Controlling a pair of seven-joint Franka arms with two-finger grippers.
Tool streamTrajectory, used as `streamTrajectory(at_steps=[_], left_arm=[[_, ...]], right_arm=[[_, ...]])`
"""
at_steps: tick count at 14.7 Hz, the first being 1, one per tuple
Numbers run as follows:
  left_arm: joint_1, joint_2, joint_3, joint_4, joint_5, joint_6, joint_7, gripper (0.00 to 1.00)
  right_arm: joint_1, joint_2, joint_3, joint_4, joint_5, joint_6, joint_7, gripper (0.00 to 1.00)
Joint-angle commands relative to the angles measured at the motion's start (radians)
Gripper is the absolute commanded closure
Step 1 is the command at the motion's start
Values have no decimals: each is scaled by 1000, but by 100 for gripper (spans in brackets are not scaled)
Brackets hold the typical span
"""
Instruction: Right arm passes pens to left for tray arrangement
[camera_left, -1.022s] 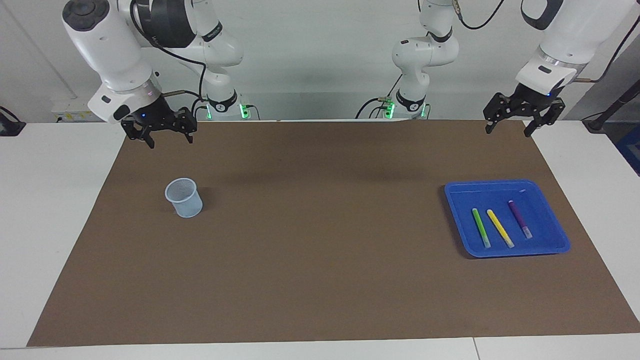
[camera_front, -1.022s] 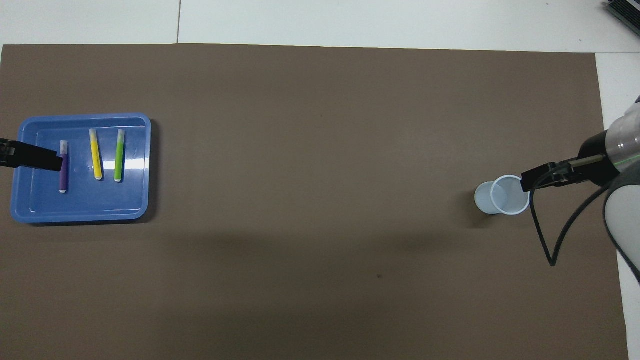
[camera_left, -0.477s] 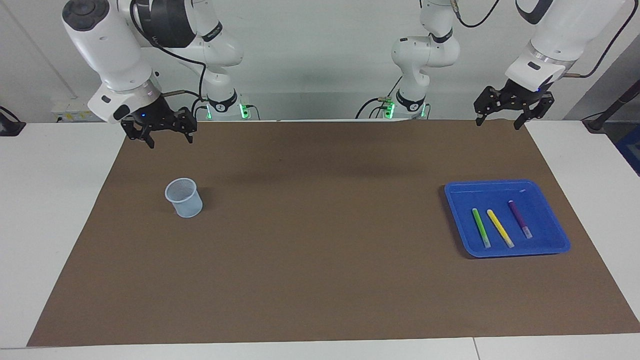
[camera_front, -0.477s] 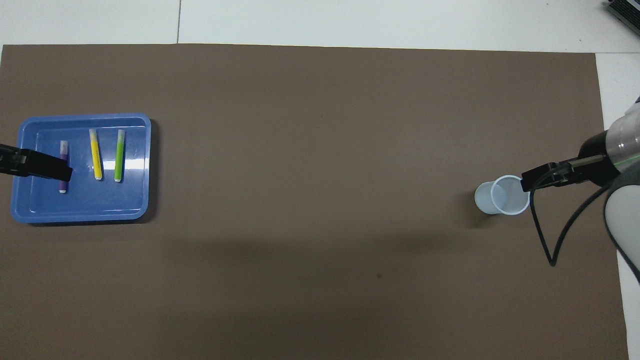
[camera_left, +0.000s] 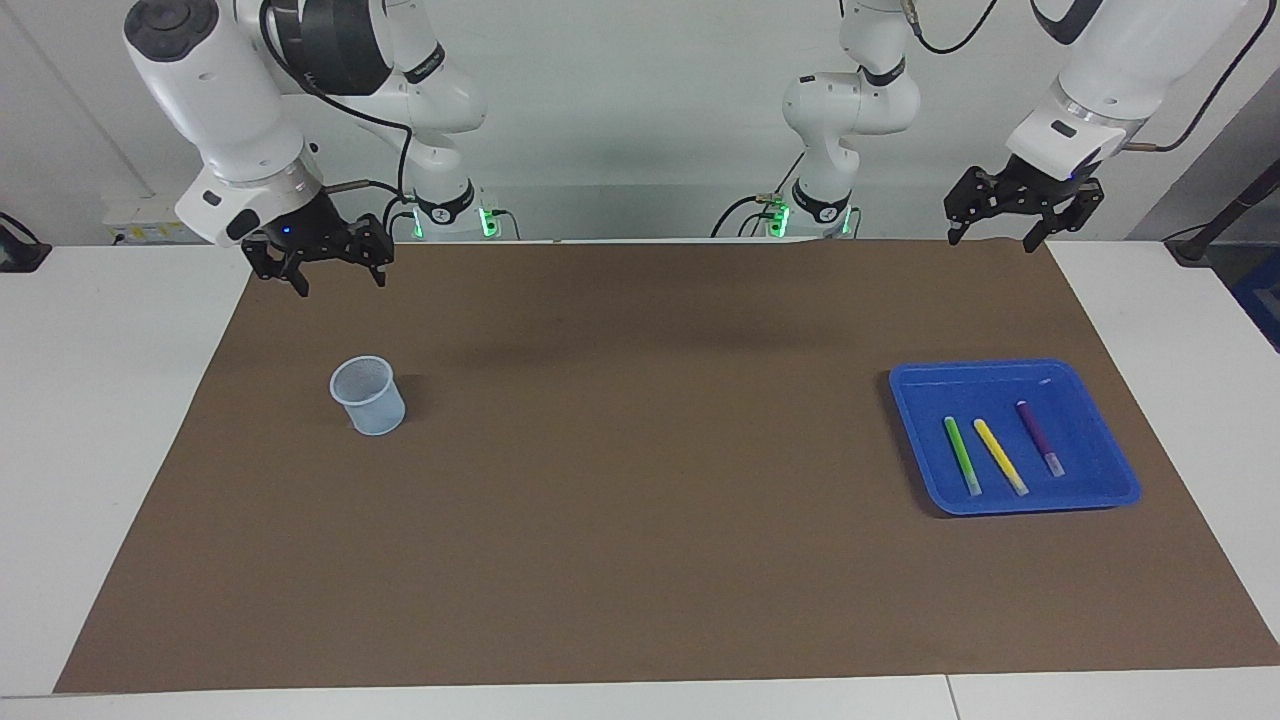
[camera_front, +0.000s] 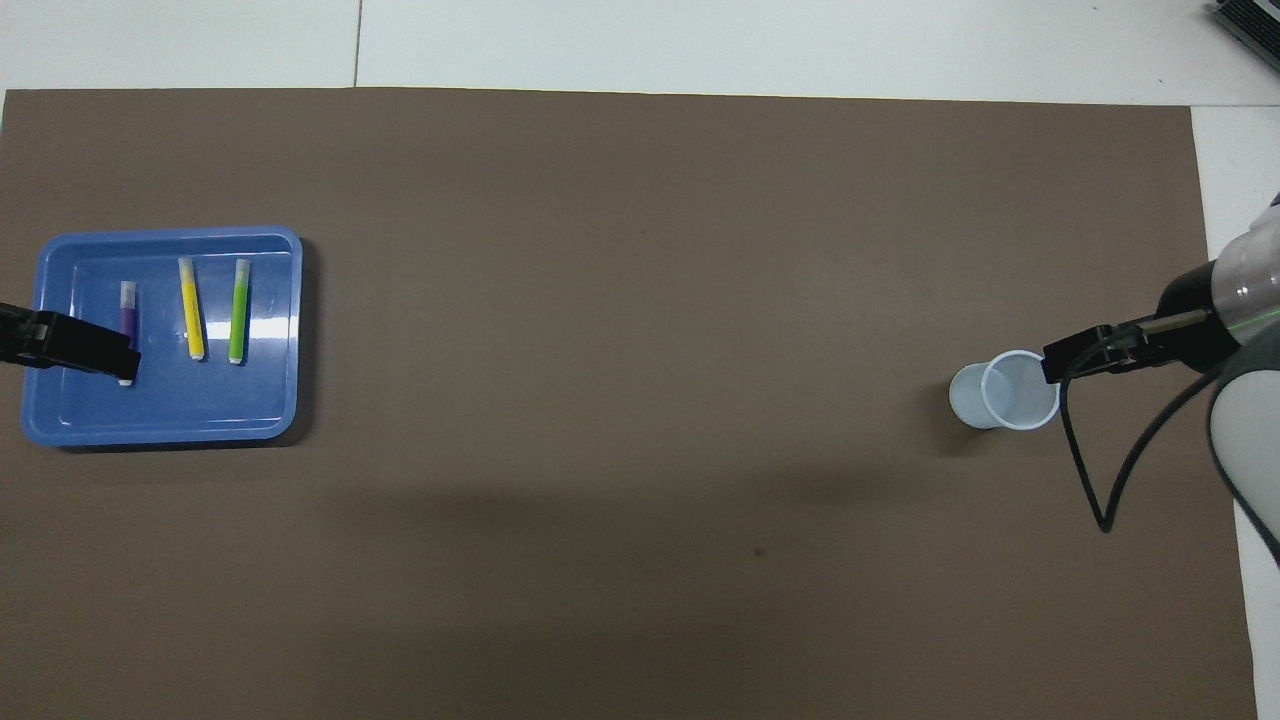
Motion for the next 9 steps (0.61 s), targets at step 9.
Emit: streamTrajectory(at_steps=[9], left_arm=[[-35,-6,25,14,23,-28,-14,0]], right_arm=[[0,-40,12,31,-16,-105,13,0]])
